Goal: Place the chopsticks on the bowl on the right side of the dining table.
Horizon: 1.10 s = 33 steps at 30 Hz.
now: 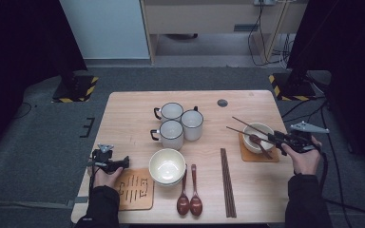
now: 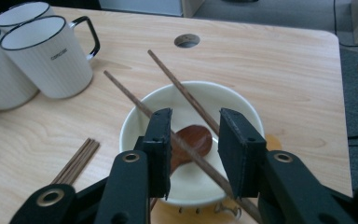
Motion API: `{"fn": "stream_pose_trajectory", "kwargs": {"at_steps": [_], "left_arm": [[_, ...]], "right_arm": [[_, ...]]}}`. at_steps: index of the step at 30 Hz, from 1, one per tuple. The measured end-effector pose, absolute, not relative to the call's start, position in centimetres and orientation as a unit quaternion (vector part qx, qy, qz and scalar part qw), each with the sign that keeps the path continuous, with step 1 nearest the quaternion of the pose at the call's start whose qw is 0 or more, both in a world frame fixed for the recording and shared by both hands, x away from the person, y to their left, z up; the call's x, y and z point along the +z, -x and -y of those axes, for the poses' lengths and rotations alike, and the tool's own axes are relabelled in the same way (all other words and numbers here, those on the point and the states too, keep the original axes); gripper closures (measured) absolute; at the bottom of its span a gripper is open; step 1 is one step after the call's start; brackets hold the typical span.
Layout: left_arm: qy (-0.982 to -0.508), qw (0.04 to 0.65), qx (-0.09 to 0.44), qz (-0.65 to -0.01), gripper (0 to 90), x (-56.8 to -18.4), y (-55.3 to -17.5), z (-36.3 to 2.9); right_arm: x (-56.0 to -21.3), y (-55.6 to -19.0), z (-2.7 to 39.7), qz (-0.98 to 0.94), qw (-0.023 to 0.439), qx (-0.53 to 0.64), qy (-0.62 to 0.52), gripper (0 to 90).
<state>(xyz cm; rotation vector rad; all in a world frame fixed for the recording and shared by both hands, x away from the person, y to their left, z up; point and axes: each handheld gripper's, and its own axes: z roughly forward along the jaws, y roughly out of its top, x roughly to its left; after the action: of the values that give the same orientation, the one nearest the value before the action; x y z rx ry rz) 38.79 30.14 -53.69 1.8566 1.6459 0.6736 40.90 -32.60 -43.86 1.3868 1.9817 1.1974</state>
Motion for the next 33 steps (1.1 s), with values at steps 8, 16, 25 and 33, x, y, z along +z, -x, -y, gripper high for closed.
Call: {"fn": "stream_pose_trajectory", "kwargs": {"at_steps": [8, 16, 25, 33], "left_arm": [[-0.693, 0.281, 0.251, -0.614, 0.0, -53.7, -38.8, -30.1], [-0.693, 0.282, 0.252, -0.614, 0.0, -53.7, -38.8, -30.1], [-0.693, 0.282, 0.251, -0.614, 0.0, -53.7, -38.8, -30.1], [-0.693, 0.282, 0.251, -0.614, 0.0, -53.7, -38.8, -30.1]], "right_arm": [[-44.1, -42.2, 31.9, -0.715, 0.226, 0.428, -0.504, 73.8], [-44.6, -43.4, 31.2, -0.715, 0.232, 0.429, -0.501, 80.0], [-45.8, -44.7, 30.5, -0.721, 0.225, 0.415, -0.508, 83.4], [-46.5, -45.4, 30.2, -0.722, 0.217, 0.413, -0.510, 78.1]]}}
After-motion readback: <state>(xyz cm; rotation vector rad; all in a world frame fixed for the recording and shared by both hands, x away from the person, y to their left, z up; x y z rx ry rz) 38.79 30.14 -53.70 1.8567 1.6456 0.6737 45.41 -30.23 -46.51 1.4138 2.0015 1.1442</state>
